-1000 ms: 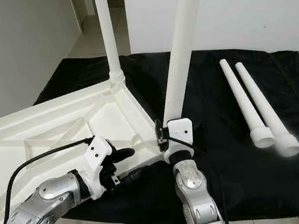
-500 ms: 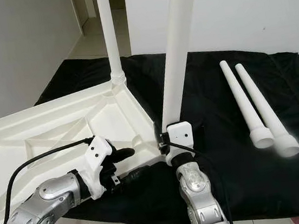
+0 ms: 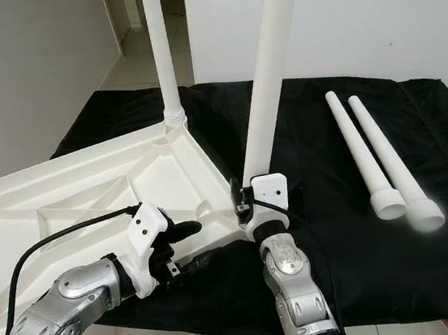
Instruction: Building children table
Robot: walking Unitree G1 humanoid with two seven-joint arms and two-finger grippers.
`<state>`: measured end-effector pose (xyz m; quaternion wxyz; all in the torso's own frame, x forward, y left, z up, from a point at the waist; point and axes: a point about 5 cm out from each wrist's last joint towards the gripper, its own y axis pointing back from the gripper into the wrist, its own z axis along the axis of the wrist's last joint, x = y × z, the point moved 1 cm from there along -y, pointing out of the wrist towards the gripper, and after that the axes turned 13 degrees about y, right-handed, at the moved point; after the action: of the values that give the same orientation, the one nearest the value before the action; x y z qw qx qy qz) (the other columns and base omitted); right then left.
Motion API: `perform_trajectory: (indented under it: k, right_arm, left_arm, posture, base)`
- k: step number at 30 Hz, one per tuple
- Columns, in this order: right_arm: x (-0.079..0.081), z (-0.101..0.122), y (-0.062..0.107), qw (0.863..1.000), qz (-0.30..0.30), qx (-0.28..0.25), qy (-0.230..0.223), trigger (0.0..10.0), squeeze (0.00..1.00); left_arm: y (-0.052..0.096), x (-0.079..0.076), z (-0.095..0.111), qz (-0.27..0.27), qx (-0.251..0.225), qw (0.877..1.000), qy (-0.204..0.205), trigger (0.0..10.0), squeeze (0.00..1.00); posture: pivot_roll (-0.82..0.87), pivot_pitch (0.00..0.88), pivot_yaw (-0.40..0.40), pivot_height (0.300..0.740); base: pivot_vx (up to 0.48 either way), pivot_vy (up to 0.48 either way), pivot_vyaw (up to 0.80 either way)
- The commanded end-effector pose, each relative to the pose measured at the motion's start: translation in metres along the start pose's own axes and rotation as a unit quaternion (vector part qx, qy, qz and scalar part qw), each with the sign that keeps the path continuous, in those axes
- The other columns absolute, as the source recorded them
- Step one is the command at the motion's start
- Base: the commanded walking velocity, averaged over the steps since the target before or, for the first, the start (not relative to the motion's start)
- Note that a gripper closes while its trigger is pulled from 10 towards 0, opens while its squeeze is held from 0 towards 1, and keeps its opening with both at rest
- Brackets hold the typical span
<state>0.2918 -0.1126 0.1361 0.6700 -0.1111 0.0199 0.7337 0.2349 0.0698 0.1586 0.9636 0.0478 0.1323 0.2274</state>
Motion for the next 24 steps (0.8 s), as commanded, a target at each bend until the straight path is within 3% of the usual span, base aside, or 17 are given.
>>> perform_trajectory:
  k: [1,5,9,13,24]
  right_arm:
    - [0.000,-0.021,0.007,0.999,-0.009,0.051,-0.001,10.0,0.00]
    - [-0.002,-0.018,0.011,0.997,-0.066,0.045,-0.006,10.0,0.00]
    - [-0.001,-0.019,0.012,0.996,-0.074,0.050,-0.014,10.0,0.00]
    - [-0.028,-0.022,0.012,0.987,-0.151,0.062,0.002,10.0,0.00]
    - [-0.037,-0.028,0.014,0.979,-0.187,0.078,0.016,10.0,0.00]
  left_arm:
    - [0.000,0.002,0.004,0.004,-0.004,1.000,-0.010,10.0,0.00]
    - [0.000,0.002,0.004,0.004,-0.005,1.000,-0.009,10.0,0.00]
    - [0.000,0.002,0.004,0.005,-0.005,1.000,-0.009,10.0,0.00]
    - [0.001,0.002,0.004,0.006,-0.004,1.000,-0.009,10.0,0.00]
    - [0.001,0.002,0.004,0.002,-0.003,1.000,-0.011,10.0,0.00]
  posture:
    - [-0.05,0.044,0.035,0.740]
    - [-0.05,0.044,0.031,0.740]
    - [-0.05,0.044,0.032,0.740]
    - [-0.05,0.043,0.035,0.740]
    - [-0.05,0.040,0.044,0.740]
  base:
    - [0.000,0.000,0.00]
    - [0.000,0.000,0.00]
    - [0.000,0.000,0.00]
    - [0.000,0.000,0.00]
    - [0.000,0.000,0.00]
